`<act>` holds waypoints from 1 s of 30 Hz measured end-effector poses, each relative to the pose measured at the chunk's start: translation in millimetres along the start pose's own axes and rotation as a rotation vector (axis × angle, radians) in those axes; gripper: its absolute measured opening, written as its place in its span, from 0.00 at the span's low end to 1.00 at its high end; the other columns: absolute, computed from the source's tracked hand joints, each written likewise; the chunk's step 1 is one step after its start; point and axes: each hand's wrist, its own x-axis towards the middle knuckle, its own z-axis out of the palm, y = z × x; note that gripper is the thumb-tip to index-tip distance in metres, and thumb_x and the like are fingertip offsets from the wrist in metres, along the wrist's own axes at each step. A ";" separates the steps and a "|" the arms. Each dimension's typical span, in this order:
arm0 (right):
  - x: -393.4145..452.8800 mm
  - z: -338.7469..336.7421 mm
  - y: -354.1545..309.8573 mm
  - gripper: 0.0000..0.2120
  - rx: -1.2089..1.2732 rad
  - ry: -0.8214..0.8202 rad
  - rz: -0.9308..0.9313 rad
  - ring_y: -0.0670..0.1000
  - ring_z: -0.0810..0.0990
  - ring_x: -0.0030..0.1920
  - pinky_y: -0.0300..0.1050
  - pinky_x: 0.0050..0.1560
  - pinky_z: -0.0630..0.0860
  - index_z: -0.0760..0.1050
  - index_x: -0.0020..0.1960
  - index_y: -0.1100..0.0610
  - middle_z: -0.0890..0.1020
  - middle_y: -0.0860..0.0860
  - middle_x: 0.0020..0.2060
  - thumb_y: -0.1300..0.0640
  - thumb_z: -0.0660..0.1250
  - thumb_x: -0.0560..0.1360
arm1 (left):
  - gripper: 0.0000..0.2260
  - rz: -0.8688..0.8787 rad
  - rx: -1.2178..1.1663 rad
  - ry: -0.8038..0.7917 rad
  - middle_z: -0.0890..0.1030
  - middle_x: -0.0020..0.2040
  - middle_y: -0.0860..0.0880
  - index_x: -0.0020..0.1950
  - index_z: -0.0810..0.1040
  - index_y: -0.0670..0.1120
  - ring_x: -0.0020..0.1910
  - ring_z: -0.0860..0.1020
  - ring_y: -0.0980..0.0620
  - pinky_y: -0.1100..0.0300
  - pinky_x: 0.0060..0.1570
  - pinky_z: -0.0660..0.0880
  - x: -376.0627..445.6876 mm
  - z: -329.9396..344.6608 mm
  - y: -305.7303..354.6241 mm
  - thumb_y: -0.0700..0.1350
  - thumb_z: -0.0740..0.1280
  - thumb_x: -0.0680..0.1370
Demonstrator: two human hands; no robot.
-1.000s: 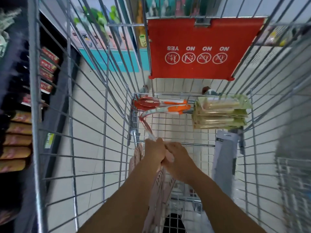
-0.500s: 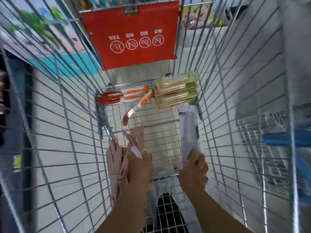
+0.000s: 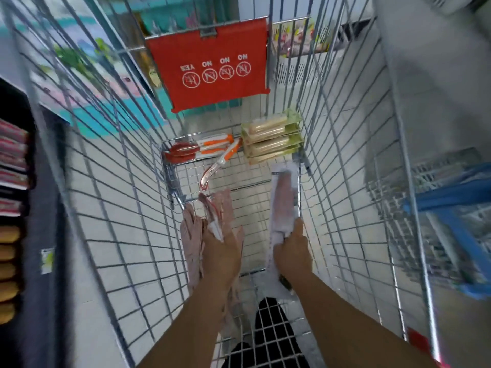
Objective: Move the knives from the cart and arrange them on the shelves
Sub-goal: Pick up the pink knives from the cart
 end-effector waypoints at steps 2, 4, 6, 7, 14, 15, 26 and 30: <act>-9.5 -7.3 -1.7 0.30 0.026 0.005 -0.051 0.54 0.76 0.44 0.40 0.35 0.68 0.52 0.76 0.52 0.76 0.60 0.56 0.60 0.61 0.77 | 0.26 0.036 0.044 -0.006 0.72 0.64 0.49 0.76 0.55 0.46 0.54 0.75 0.49 0.57 0.55 0.72 -18.5 -9.4 6.2 0.57 0.54 0.82; -22.0 -16.4 -5.1 0.25 0.038 0.027 -0.077 0.52 0.77 0.39 0.40 0.29 0.69 0.59 0.71 0.53 0.78 0.57 0.48 0.60 0.62 0.76 | 0.25 0.094 0.098 -0.013 0.73 0.66 0.46 0.77 0.53 0.46 0.54 0.76 0.48 0.57 0.53 0.75 -35.6 -19.9 10.3 0.54 0.52 0.82; -38.5 -27.4 -10.9 0.21 0.027 0.032 -0.089 0.49 0.77 0.37 0.38 0.29 0.69 0.63 0.68 0.55 0.78 0.54 0.45 0.60 0.63 0.76 | 0.23 0.124 0.096 -0.026 0.75 0.58 0.50 0.77 0.52 0.46 0.44 0.75 0.56 0.63 0.42 0.73 -56.0 -31.5 16.6 0.50 0.51 0.83; -47.9 -33.8 -14.4 0.20 0.022 0.029 -0.097 0.47 0.75 0.35 0.36 0.28 0.68 0.64 0.67 0.56 0.77 0.53 0.44 0.60 0.63 0.77 | 0.23 0.141 0.099 -0.031 0.74 0.59 0.51 0.78 0.51 0.45 0.44 0.74 0.58 0.64 0.41 0.71 -66.5 -37.6 19.1 0.49 0.51 0.83; -123.9 -75.7 -45.6 0.13 0.060 -0.008 -0.305 0.44 0.74 0.32 0.35 0.26 0.65 0.69 0.59 0.58 0.76 0.49 0.37 0.61 0.62 0.75 | 0.28 0.258 0.217 -0.018 0.70 0.69 0.41 0.77 0.50 0.51 0.62 0.74 0.40 0.50 0.59 0.73 -125.2 -75.7 20.4 0.56 0.56 0.80; -135.8 -81.7 -50.8 0.14 0.081 -0.015 -0.356 0.44 0.75 0.33 0.34 0.26 0.65 0.69 0.59 0.58 0.76 0.48 0.37 0.61 0.63 0.74 | 0.28 0.293 0.228 -0.001 0.71 0.68 0.40 0.77 0.50 0.52 0.60 0.75 0.40 0.47 0.57 0.75 -136.6 -83.4 23.5 0.56 0.56 0.80; -229.0 -135.2 -132.9 0.16 0.156 -0.072 -0.944 0.45 0.77 0.42 0.35 0.40 0.74 0.69 0.58 0.46 0.76 0.44 0.43 0.58 0.67 0.73 | 0.29 0.424 0.167 0.425 0.63 0.72 0.41 0.78 0.46 0.47 0.65 0.69 0.42 0.53 0.57 0.69 -228.0 -172.8 45.0 0.49 0.56 0.82; -269.0 -136.4 -162.6 0.18 0.156 -0.160 -1.113 0.45 0.77 0.40 0.31 0.37 0.71 0.69 0.63 0.50 0.78 0.48 0.42 0.59 0.66 0.75 | 0.31 0.387 0.066 0.623 0.63 0.72 0.42 0.78 0.42 0.49 0.65 0.70 0.40 0.52 0.54 0.71 -264.2 -209.2 35.9 0.50 0.57 0.82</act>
